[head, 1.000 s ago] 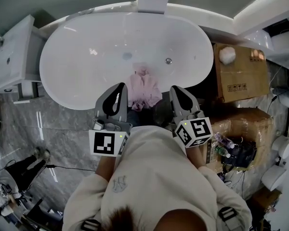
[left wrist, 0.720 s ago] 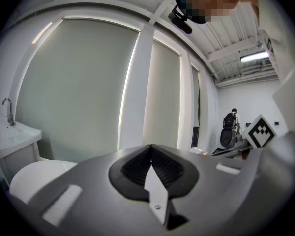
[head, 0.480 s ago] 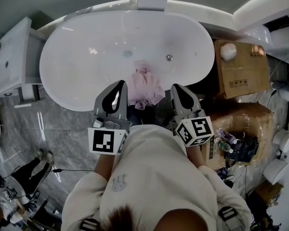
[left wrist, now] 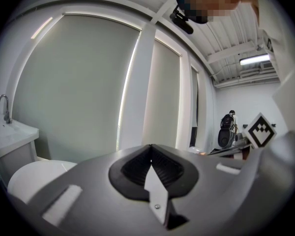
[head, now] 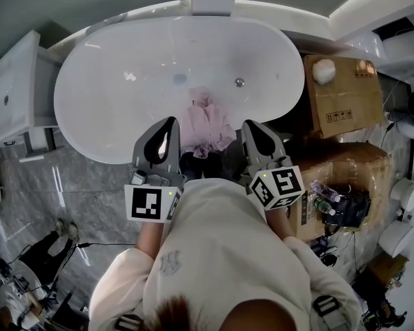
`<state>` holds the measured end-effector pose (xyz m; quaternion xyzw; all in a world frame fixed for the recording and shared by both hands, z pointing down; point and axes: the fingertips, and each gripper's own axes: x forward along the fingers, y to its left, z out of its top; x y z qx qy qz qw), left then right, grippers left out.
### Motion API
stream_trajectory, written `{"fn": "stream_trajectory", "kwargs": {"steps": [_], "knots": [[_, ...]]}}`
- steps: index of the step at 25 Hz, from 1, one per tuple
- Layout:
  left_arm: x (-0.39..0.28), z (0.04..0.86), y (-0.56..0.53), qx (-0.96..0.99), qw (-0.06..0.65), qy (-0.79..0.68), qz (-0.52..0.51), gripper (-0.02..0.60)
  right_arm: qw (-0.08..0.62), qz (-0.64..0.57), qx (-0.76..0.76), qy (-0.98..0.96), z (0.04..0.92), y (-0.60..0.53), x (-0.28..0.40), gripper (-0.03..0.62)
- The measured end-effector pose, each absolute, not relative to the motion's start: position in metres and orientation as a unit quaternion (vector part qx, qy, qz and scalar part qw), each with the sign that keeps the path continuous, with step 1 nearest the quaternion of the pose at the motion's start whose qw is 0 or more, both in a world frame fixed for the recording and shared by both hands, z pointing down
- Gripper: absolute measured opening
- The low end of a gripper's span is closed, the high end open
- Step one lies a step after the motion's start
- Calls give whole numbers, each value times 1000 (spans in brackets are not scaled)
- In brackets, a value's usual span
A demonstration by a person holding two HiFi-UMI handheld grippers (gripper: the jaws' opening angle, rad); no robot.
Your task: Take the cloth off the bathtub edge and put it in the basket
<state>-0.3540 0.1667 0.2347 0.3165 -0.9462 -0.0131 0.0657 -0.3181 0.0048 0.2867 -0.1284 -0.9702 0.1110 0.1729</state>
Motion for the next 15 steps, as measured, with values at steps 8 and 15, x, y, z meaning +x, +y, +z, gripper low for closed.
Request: {"fn": "stream_trajectory", "kwargs": {"steps": [8, 15], "knots": [[-352, 237, 172, 318, 64, -946, -15, 49, 168, 108, -135, -971, 285, 14, -316, 0], [-350, 244, 176, 319, 75, -945, -12, 49, 177, 102, -141, -969, 294, 22, -313, 5]]}}
